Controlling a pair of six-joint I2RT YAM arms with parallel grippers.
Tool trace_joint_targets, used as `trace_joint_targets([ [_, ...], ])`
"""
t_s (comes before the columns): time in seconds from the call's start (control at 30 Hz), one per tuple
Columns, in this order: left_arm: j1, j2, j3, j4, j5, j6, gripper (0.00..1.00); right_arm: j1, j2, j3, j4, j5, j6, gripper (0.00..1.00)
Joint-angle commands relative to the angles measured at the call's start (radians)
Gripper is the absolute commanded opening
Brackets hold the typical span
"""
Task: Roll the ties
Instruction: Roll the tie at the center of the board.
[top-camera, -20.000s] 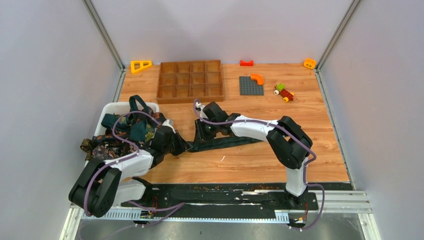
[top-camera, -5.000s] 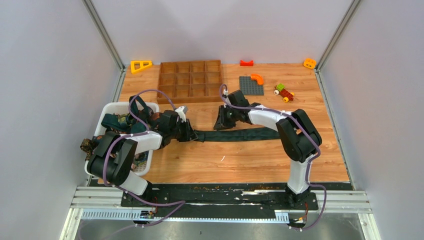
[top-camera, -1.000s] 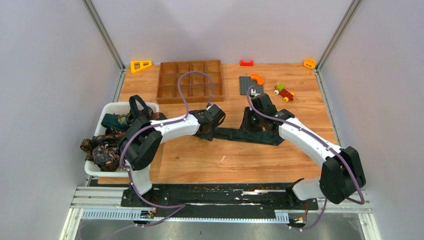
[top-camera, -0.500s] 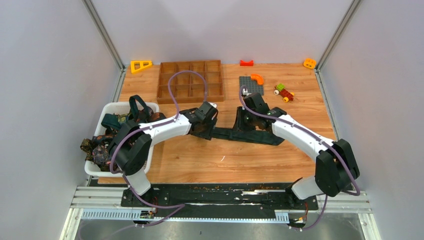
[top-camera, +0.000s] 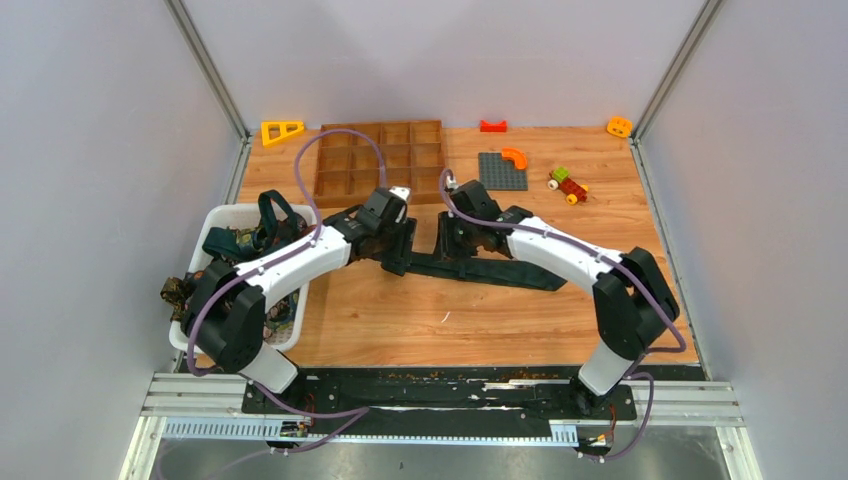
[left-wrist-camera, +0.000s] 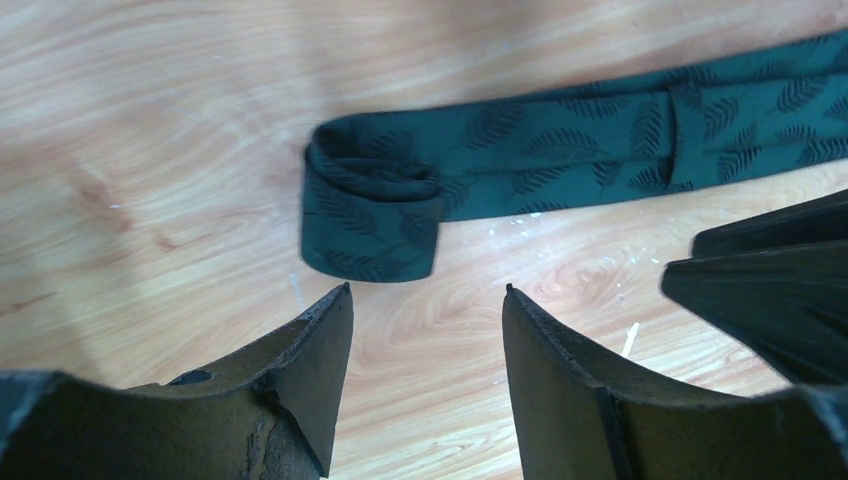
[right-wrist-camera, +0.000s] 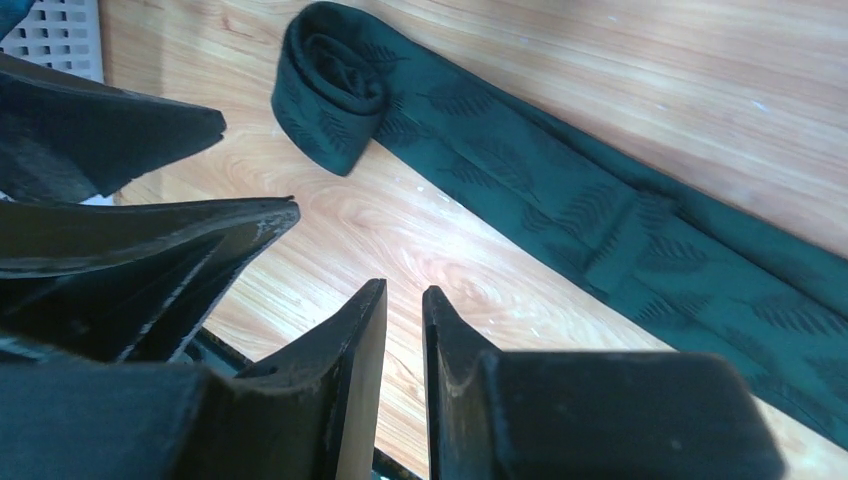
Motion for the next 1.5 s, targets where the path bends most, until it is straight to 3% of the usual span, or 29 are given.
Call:
trace_joint_targets([
  [0.0,0.073,-0.071,-0.039,0.026,0.029,0.030,0.64,0.024,0.107,0.099,0.078,-0.058,0.042,0.21],
  [0.3,0.135,-0.165,-0.126,0.045,0.012,0.013,0.64,0.033,0.334,0.251,0.021,-0.033,0.076,0.18],
  [0.5,0.157,-0.203,-0.171,0.068,-0.001,-0.002,0.64,0.032,0.376,0.227,0.010,-0.002,0.077,0.18],
  [0.9,0.172,-0.209,-0.195,0.109,0.026,0.002,0.63,0.021,0.334,0.102,0.010,-0.006,0.056,0.18],
  [1.47,0.192,-0.216,-0.294,0.229,0.202,0.019,0.65,-0.013,0.252,-0.006,-0.049,-0.035,-0.064,0.18],
])
